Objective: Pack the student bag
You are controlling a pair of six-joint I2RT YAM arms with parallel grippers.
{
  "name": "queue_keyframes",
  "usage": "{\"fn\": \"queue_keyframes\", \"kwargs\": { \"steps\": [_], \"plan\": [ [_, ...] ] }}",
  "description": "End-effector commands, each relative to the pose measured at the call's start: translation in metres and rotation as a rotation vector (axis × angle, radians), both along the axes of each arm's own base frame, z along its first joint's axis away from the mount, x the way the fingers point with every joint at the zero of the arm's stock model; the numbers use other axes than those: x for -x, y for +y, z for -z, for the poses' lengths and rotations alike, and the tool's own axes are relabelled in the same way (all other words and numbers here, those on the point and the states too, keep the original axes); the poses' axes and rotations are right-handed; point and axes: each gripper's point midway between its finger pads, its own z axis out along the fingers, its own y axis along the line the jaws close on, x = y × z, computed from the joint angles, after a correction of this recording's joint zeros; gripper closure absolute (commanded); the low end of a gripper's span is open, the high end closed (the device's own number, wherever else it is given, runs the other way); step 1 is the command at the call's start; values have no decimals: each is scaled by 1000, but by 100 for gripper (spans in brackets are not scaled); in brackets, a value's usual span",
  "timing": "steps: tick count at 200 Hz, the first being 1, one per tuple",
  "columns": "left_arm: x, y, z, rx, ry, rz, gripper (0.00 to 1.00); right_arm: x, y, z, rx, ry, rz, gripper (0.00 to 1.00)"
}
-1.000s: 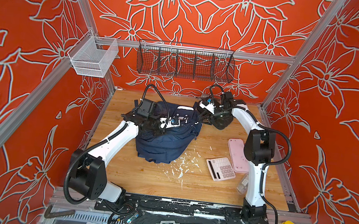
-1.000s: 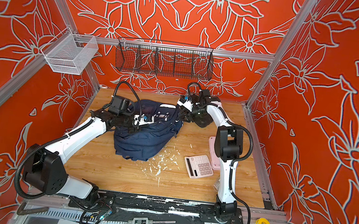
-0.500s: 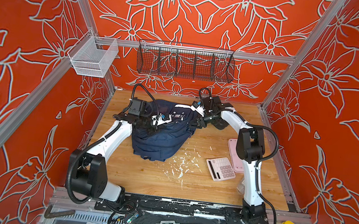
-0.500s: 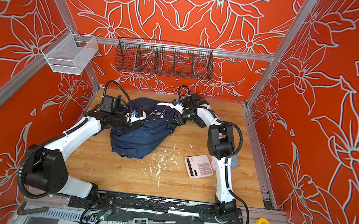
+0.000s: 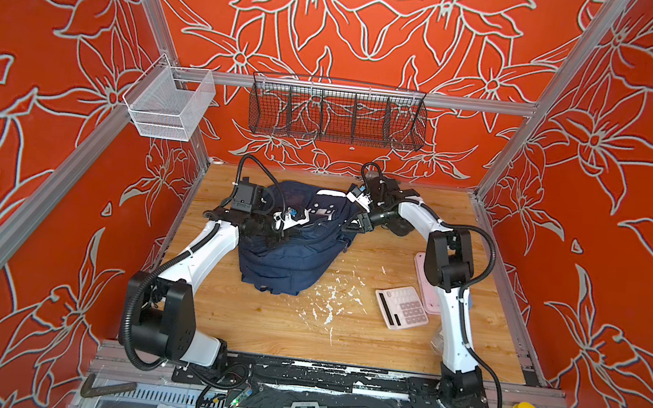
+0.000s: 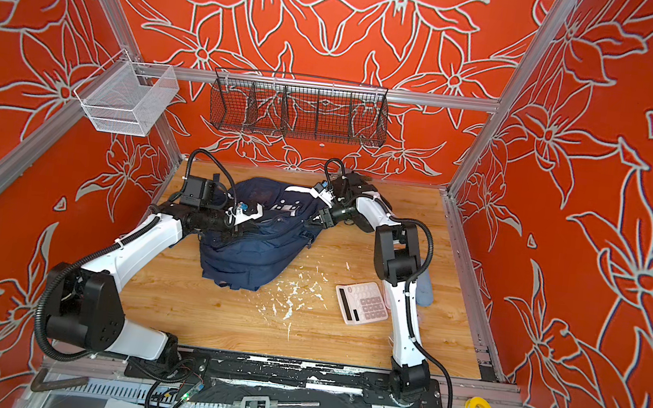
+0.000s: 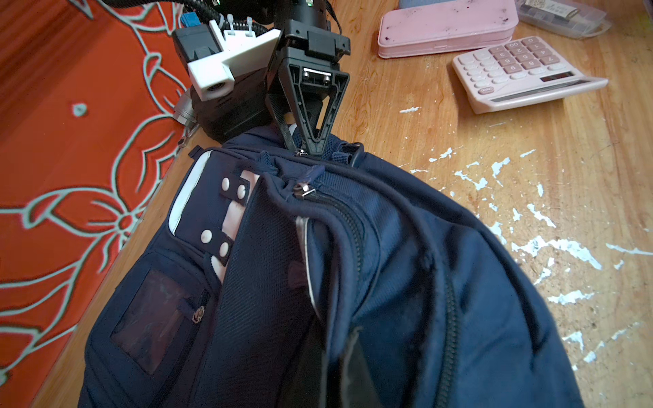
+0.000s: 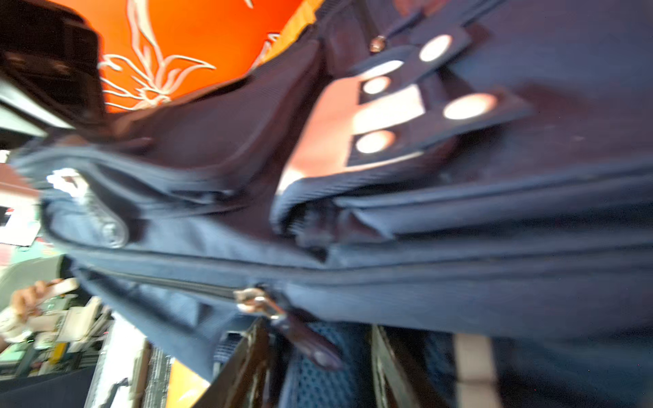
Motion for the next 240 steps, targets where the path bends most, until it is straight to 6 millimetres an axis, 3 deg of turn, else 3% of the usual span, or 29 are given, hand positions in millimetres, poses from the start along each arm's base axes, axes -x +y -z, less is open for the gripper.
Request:
{"fn": "queue_keyframes", "kwargs": {
  "steps": [1,46,65,93,114,140,195,221,240],
  "plan": [
    [-12,-4,-29,54,-98,27,100,19,3,-16,-77,18,-45,57],
    [-13,-5,-28,51,-92,30,100,18,4,-15,-80,-16,-39,83],
    [-12,-4,-28,45,-88,33,100,13,5,-18,-89,-42,-22,90],
    [-9,-3,-27,38,-82,32,100,7,7,-27,-124,-86,1,91],
    [-7,-3,-27,34,-80,35,100,4,8,-27,-124,-92,8,74],
    [-6,-3,-27,30,-79,38,100,6,8,-21,-99,-84,-6,69],
    [-11,-1,-31,24,-66,12,100,8,5,-20,-34,-102,-1,100],
    [-9,-1,-36,42,-51,-11,100,-3,5,-33,-7,-164,58,100],
    [8,-10,-40,71,5,6,100,-23,-2,-40,77,-239,152,100]
  ]
}}
